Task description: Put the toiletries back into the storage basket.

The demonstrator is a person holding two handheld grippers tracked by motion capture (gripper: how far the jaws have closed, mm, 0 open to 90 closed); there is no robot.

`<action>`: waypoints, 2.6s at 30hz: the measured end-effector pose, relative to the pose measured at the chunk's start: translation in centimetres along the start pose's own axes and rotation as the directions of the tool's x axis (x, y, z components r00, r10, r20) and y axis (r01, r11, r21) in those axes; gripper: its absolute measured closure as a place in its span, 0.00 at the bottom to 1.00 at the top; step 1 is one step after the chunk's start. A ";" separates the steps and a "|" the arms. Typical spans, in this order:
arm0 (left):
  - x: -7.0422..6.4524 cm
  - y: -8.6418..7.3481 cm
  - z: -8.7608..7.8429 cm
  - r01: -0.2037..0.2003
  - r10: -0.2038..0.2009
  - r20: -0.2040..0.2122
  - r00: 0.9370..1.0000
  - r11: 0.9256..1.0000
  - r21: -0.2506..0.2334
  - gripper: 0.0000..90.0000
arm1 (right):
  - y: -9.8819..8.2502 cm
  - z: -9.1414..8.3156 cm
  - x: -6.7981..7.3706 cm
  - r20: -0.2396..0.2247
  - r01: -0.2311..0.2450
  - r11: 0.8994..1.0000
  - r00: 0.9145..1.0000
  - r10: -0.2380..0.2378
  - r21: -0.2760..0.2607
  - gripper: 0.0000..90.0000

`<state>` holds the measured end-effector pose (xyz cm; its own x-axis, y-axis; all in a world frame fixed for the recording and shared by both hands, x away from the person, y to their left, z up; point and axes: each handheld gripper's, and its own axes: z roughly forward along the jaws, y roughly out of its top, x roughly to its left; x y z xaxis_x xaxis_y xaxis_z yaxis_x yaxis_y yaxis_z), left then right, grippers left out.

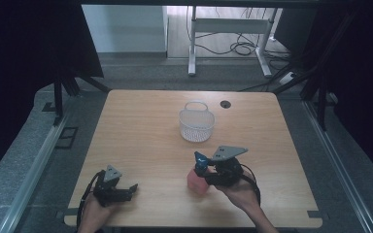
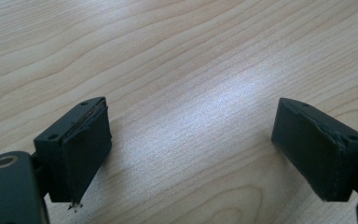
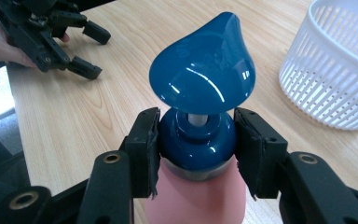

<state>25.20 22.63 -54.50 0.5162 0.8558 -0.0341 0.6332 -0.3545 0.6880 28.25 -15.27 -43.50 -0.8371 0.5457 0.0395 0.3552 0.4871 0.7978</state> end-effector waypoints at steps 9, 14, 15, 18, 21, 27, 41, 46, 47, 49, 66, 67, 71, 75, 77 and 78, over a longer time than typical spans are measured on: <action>0.0 0.0 0.0 0.000 0.000 0.000 1.000 1.000 0.000 0.13 | 1.6 -0.7 -0.4 -0.017 0.001 1.000 1.000 -0.001 -0.017 0.59; 0.0 0.0 0.0 0.000 0.000 0.000 1.000 1.000 0.002 0.13 | 2.4 -0.9 -0.9 -0.021 -0.007 1.000 1.000 0.007 -0.027 0.59; 0.0 0.0 0.0 0.000 0.000 -0.001 1.000 1.000 0.001 0.13 | 2.5 -1.0 -1.0 -0.021 -0.008 1.000 1.000 0.008 -0.028 0.59; 0.0 0.0 0.0 -0.001 0.001 -0.001 1.000 1.000 0.002 0.13 | 3.0 -1.1 -1.2 -0.023 -0.012 0.999 1.000 0.011 -0.030 0.59; 0.0 0.0 0.0 -0.003 0.003 0.001 1.000 1.000 0.002 0.13 | 3.5 -1.3 -1.5 -0.017 -0.004 1.000 1.000 0.004 -0.027 0.59; 0.0 0.0 0.0 -0.005 0.005 -0.001 1.000 1.000 0.002 0.13 | 4.4 -1.5 -1.9 -0.010 0.002 1.000 1.000 -0.003 -0.031 0.59; 0.0 0.0 0.0 -0.005 0.005 -0.002 1.000 1.000 0.000 0.13 | 7.4 -2.5 -3.4 0.006 0.002 0.999 1.000 -0.002 -0.048 0.59; 0.0 0.0 0.0 -0.005 0.005 -0.001 1.000 1.000 0.000 0.13 | 8.3 -2.6 -3.9 0.014 0.004 0.998 1.000 -0.003 -0.055 0.59; 0.0 0.0 0.0 -0.005 0.005 -0.001 1.000 1.000 0.000 0.13 | 8.5 -2.6 -4.0 0.015 0.005 0.998 1.000 -0.004 -0.055 0.59; 0.0 0.0 0.0 -0.005 0.005 -0.001 1.000 1.000 0.000 0.13 | 8.9 -2.6 -4.1 0.021 0.008 0.998 1.000 -0.007 -0.054 0.59; 0.0 0.0 0.0 -0.005 0.005 -0.001 1.000 1.000 0.001 0.13 | 11.4 -2.7 -5.7 0.062 0.007 0.998 0.998 -0.003 -0.067 0.59; 0.0 0.0 0.0 -0.006 0.006 -0.001 1.000 1.000 0.001 0.13 | 11.5 -2.6 -5.8 0.064 0.007 0.998 0.998 -0.003 -0.067 0.59; 0.0 0.0 0.0 -0.005 0.005 -0.001 1.000 1.000 0.000 0.13 | 12.0 -2.5 -6.2 0.074 0.004 0.998 0.997 0.001 -0.067 0.59; 0.0 0.0 0.0 -0.006 0.006 -0.001 1.000 1.000 0.001 0.13 | 12.5 -2.3 -6.6 0.086 0.004 0.998 0.996 0.002 -0.070 0.59; 0.1 0.0 0.0 -0.007 0.007 -0.002 1.000 1.000 0.002 0.13 | 12.7 -2.2 -6.8 0.092 0.009 0.997 0.996 -0.002 -0.071 0.59; 0.1 0.0 0.0 -0.007 0.007 -0.002 1.000 1.000 0.002 0.13 | 13.0 -2.1 -6.9 0.097 0.010 0.997 0.995 -0.003 -0.073 0.59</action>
<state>25.23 22.67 -54.50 0.5191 0.8542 -0.0277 0.6307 -0.3610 0.6870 37.79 -14.15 -32.15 -0.7940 0.6075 -0.0212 0.3152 0.4413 0.8402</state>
